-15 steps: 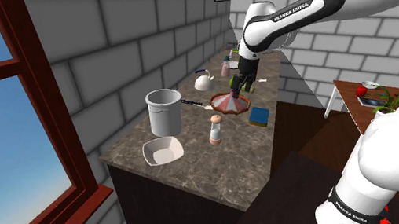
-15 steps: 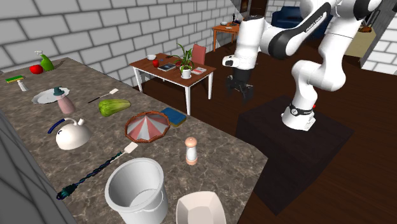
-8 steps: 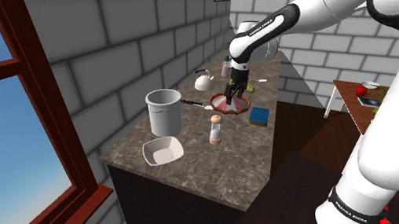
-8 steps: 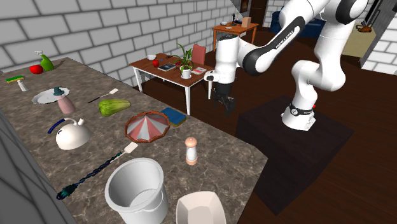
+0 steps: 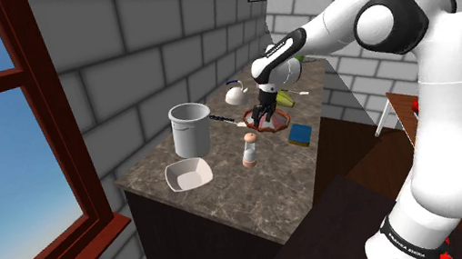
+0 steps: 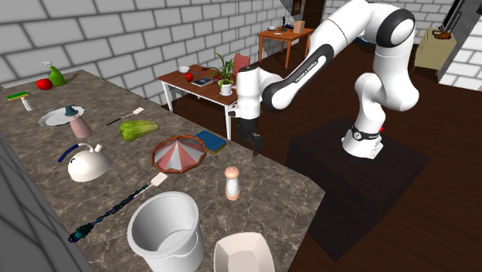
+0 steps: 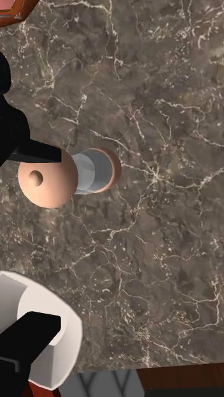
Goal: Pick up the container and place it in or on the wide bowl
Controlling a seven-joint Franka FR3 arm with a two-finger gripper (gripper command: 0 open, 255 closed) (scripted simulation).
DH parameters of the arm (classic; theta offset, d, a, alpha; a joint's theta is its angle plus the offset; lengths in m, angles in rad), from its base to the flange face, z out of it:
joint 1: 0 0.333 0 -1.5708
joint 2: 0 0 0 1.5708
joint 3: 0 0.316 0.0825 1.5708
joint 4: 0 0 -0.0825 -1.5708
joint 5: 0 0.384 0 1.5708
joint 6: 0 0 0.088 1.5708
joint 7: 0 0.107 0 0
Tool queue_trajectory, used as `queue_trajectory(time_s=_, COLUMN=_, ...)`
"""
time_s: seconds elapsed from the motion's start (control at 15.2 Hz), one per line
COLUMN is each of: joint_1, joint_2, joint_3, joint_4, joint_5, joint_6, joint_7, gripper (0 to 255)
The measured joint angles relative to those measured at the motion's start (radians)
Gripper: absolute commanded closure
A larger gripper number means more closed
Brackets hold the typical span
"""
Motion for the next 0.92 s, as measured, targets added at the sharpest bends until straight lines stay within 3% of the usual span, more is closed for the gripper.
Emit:
queue_trajectory(time_s=0.46, joint_1=-0.077, joint_2=0.286, joint_3=0.040, joint_4=0.278, joint_5=0.077, joint_6=-0.036, joint_7=-0.071, gripper=0)
queue_trajectory(time_s=0.92, joint_1=-0.089, joint_2=0.375, joint_3=0.059, joint_4=0.313, joint_5=0.100, joint_6=0.012, joint_7=-0.089, gripper=0)
